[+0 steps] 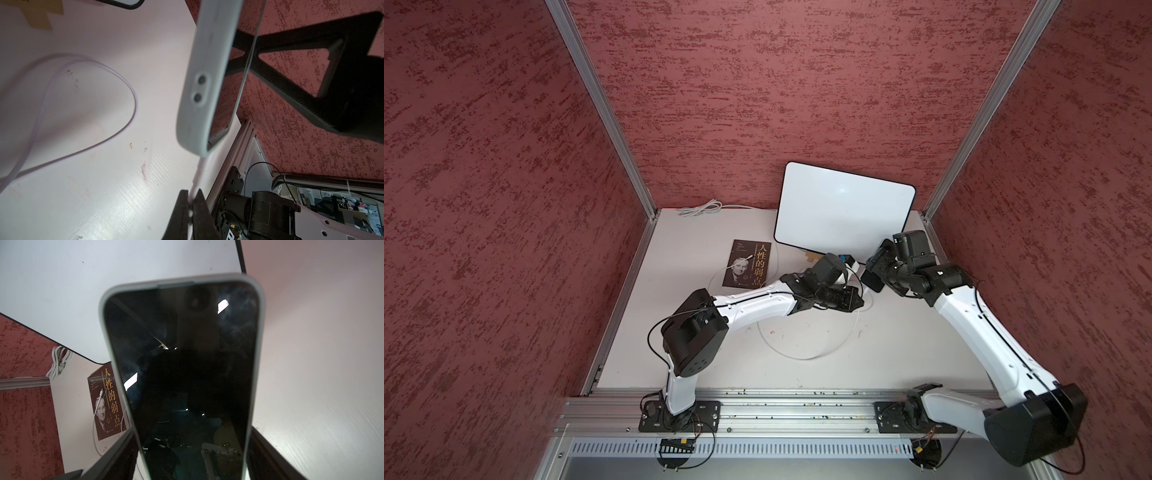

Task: Unplug the charging cable from the phone
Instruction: Remove the charging cable from the phone.

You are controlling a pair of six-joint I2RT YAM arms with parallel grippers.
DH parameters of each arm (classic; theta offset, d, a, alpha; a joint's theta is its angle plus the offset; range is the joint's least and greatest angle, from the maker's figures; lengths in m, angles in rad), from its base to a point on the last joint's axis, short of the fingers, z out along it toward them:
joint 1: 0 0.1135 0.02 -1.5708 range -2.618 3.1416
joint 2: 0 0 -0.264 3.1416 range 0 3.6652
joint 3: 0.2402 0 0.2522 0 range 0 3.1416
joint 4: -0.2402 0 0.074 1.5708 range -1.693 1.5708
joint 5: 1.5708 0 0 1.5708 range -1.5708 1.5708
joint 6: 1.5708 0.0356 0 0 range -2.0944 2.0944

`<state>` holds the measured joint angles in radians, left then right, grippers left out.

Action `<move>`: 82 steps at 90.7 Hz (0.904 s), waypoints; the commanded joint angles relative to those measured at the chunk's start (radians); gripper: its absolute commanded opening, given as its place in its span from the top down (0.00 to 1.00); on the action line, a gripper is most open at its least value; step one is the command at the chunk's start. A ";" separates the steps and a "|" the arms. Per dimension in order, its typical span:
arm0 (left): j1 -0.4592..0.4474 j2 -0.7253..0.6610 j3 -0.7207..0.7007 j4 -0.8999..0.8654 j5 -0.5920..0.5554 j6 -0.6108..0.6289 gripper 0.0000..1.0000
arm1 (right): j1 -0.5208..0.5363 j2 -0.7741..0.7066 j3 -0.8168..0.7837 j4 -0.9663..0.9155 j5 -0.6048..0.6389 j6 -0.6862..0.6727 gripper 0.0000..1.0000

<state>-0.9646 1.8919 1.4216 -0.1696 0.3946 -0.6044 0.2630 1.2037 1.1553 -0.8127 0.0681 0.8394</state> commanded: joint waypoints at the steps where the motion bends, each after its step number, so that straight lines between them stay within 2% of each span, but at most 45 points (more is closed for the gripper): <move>1: 0.010 -0.007 0.012 -0.038 -0.005 0.012 1.00 | 0.004 -0.042 0.024 0.058 0.068 0.012 0.68; 82: 0.009 -0.016 -0.008 -0.028 -0.003 0.012 1.00 | -0.010 -0.059 0.036 0.049 0.108 0.025 0.69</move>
<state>-0.9642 1.8915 1.4216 -0.1493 0.3950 -0.6044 0.2630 1.1801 1.1553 -0.8154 0.0994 0.8619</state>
